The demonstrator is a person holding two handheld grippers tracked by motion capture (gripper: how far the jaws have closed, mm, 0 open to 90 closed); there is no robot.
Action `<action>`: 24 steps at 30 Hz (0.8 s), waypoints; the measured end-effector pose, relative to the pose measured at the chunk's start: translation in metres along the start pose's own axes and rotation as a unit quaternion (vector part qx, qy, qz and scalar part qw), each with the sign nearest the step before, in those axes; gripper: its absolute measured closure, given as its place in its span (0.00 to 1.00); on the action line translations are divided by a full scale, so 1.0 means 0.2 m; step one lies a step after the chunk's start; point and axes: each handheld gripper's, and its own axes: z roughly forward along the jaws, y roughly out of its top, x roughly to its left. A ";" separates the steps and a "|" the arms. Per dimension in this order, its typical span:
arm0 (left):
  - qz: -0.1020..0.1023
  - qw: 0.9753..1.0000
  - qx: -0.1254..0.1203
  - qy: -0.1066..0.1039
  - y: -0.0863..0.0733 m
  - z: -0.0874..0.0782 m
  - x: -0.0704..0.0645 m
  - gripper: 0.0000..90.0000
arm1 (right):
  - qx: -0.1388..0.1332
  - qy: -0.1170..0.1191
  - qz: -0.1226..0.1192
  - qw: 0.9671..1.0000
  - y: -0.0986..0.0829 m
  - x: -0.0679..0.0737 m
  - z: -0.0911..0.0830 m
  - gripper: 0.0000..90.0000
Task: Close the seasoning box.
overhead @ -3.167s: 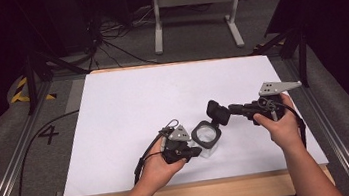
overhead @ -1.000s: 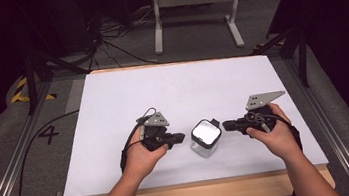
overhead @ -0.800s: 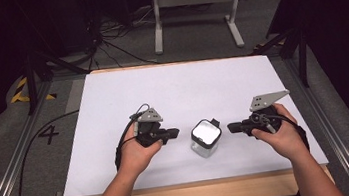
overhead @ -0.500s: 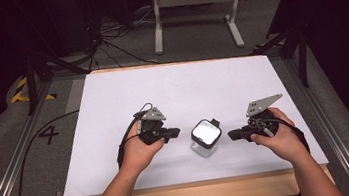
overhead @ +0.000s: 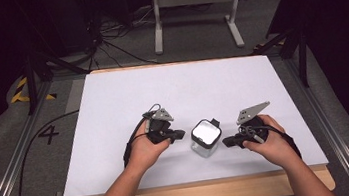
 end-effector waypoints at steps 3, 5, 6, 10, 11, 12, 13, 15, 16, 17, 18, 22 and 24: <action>-0.003 1.000 -0.006 0.000 0.00 -0.01 0.01 1.00 | -0.005 -0.003 0.004 1.000 0.00 -0.01 0.02 1.00; 0.001 1.000 -0.003 0.004 -0.01 -0.02 0.02 1.00 | -0.010 -0.005 0.005 1.000 0.00 -0.01 0.03 1.00; -0.003 1.000 -0.004 0.004 -0.01 -0.03 0.02 1.00 | -0.011 -0.003 0.007 1.000 0.00 -0.02 0.03 1.00; -0.006 1.000 -0.011 0.008 -0.02 -0.06 0.03 0.99 | -0.004 -0.009 0.006 1.000 0.01 -0.02 0.05 1.00; -0.006 1.000 -0.013 0.011 -0.02 -0.06 0.03 0.99 | -0.005 -0.009 0.009 1.000 0.01 -0.02 0.05 1.00; -0.012 1.000 -0.015 0.010 -0.03 -0.07 0.03 0.99 | -0.005 -0.015 0.011 1.000 0.01 -0.03 0.05 1.00; -0.009 1.000 -0.013 0.012 -0.03 -0.08 0.04 0.99 | -0.008 -0.016 0.010 1.000 0.01 -0.04 0.05 1.00; -0.011 1.000 -0.016 0.016 -0.04 -0.09 0.04 0.99 | -0.009 -0.019 0.014 1.000 0.01 -0.04 0.06 1.00; -0.013 1.000 -0.015 0.016 -0.04 -0.10 0.04 0.99 | -0.010 -0.019 0.015 1.000 0.02 -0.05 0.06 1.00; -0.013 1.000 -0.019 0.018 -0.05 -0.11 0.04 0.99 | -0.011 -0.021 0.014 1.000 0.02 -0.05 0.06 1.00; -0.016 1.000 -0.018 0.020 -0.05 -0.12 0.04 0.99 | -0.011 -0.022 0.016 1.000 0.02 -0.05 0.07 1.00; -0.024 0.999 -0.025 0.027 -0.08 -0.15 0.04 0.99 | -0.015 -0.032 0.018 0.999 0.04 -0.07 0.08 1.00; -0.029 0.999 -0.024 0.031 -0.09 -0.17 0.04 0.99 | -0.019 -0.033 0.023 0.999 0.05 -0.09 0.09 1.00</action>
